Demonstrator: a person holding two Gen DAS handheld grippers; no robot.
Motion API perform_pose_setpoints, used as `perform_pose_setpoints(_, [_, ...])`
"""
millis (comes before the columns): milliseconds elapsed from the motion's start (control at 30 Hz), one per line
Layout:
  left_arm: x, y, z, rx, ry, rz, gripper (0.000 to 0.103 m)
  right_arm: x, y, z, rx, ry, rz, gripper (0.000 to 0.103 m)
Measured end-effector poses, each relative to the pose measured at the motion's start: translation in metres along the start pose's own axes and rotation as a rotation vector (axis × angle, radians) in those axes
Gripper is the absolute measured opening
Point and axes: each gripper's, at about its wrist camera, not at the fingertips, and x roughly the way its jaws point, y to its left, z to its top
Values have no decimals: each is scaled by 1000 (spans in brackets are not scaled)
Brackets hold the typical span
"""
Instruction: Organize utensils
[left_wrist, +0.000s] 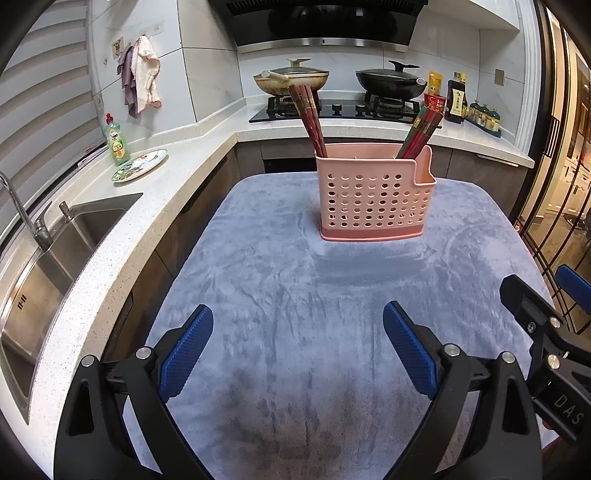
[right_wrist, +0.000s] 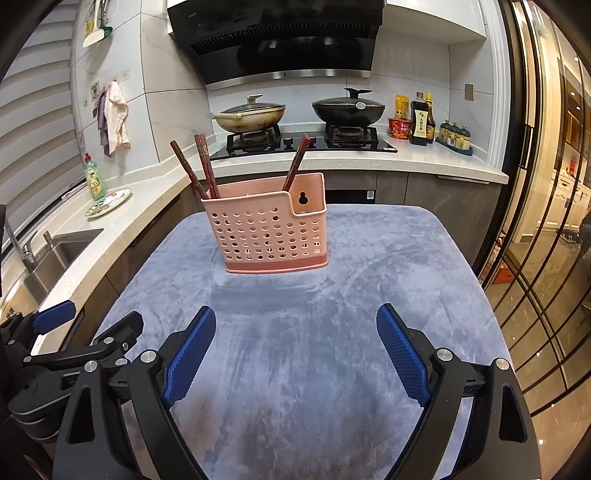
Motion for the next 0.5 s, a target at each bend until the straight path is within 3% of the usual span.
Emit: perform_pose_setpoints(500, [10, -1, 3, -17, 12, -3, 89, 10, -7, -1, 11, 18, -10, 85])
